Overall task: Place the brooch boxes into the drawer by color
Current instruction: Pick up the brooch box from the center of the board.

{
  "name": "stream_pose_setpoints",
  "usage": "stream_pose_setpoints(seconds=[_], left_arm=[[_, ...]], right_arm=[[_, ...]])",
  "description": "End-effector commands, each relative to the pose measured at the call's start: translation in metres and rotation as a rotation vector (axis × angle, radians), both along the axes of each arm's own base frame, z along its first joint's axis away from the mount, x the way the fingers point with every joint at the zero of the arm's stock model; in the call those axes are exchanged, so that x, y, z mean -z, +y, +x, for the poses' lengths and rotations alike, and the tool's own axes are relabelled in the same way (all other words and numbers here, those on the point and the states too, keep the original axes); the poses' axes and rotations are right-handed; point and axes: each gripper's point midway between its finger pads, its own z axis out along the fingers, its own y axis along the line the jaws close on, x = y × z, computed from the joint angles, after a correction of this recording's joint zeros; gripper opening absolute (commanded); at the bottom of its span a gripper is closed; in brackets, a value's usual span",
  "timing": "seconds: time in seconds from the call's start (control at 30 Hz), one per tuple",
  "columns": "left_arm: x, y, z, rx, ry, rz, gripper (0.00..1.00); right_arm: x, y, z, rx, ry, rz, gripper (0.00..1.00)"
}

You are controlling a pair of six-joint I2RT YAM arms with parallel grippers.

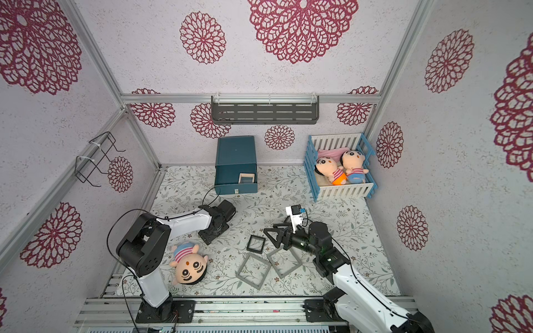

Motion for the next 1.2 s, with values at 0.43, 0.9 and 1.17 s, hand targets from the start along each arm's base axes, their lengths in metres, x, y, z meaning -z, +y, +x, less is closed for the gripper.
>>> stream_pose_setpoints(seconds=[0.43,0.9,1.17], left_arm=[[-0.159,0.014,-0.022,0.250,-0.106,-0.002,0.24],[-0.270,-0.030,0.038,0.560,-0.172,-0.059,0.23],[-0.282,-0.053,0.084,0.605,-0.192,-0.105,0.22]], right_arm=[[-0.048,0.003,0.014,0.019,-0.100,0.012,0.78],[-0.116,-0.011,0.055,0.219,-0.296,-0.028,0.74],[-0.139,-0.007,0.090,0.313,-0.308,-0.135,0.73]])
